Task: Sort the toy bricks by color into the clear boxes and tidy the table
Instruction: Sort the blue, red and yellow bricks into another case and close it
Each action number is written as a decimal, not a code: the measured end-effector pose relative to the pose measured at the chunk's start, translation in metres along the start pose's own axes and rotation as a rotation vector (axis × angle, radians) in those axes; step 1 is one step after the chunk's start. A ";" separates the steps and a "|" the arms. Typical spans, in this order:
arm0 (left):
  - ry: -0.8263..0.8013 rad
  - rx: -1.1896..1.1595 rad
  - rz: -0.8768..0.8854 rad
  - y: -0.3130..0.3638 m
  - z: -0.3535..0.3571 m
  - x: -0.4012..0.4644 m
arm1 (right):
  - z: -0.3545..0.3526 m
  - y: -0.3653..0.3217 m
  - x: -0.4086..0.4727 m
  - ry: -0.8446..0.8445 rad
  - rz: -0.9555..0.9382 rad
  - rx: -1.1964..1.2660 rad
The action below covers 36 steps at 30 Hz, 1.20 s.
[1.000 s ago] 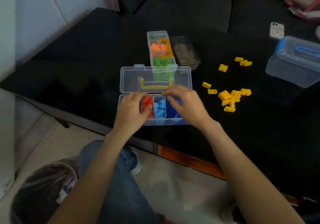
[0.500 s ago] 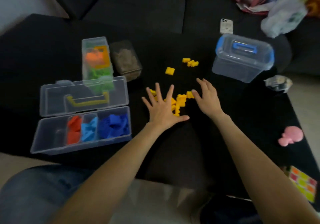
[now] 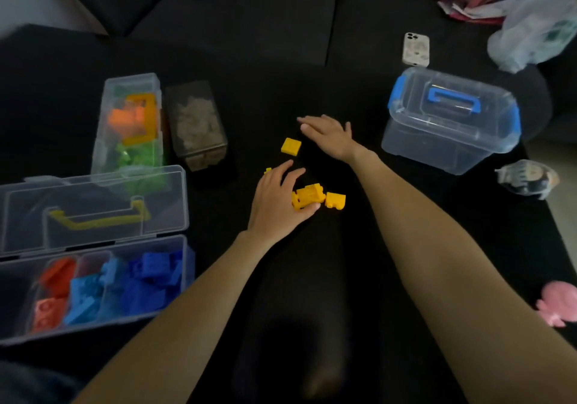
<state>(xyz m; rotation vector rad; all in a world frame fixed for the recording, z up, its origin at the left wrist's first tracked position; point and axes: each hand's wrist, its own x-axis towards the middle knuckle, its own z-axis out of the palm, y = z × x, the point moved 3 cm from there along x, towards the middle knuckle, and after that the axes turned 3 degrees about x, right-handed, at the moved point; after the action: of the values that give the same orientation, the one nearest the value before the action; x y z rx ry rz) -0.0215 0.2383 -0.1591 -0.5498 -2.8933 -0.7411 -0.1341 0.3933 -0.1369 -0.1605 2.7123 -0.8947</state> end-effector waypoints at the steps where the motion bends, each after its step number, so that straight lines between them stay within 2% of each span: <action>1: 0.011 -0.004 0.003 -0.001 -0.002 0.000 | 0.006 -0.008 -0.002 -0.043 -0.063 -0.040; 4: 0.074 0.099 -0.039 -0.007 -0.006 -0.006 | 0.024 -0.024 -0.016 -0.143 -0.211 -0.137; 6: 0.060 0.169 -0.153 -0.015 -0.009 -0.012 | 0.028 -0.026 -0.032 -0.190 -0.245 -0.103; 8: -0.015 0.129 -0.235 -0.019 -0.009 -0.018 | 0.029 -0.023 -0.052 -0.226 -0.234 -0.027; 10: -0.074 0.019 -0.214 -0.017 -0.010 -0.023 | 0.032 -0.018 -0.078 -0.240 -0.202 0.050; 16: -0.192 -0.157 -0.025 0.011 -0.018 -0.062 | 0.068 -0.031 -0.159 0.001 -0.123 0.303; 18: -0.172 -0.209 -0.019 0.018 -0.019 -0.081 | 0.080 -0.042 -0.182 0.077 -0.095 0.403; 21: -0.136 -0.219 0.024 0.019 -0.021 -0.104 | 0.092 -0.046 -0.213 0.121 -0.079 0.415; 24: -0.173 -0.121 0.076 0.019 -0.026 -0.113 | 0.091 -0.038 -0.236 0.090 -0.044 0.344; 28: -0.304 0.104 0.120 0.017 -0.033 -0.120 | 0.081 -0.028 -0.252 -0.048 0.013 -0.029; 31: -0.386 0.244 0.105 0.015 -0.035 -0.125 | 0.075 -0.029 -0.244 -0.091 0.071 -0.250; 36: -0.290 0.260 0.163 0.010 -0.038 -0.124 | 0.074 -0.042 -0.218 -0.170 0.097 -0.372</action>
<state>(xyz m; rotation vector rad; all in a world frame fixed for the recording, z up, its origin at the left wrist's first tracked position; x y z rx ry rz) 0.0979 0.1888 -0.1444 -0.9113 -3.0837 -0.2754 0.0967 0.3591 -0.1190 -0.1684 2.6714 -0.3264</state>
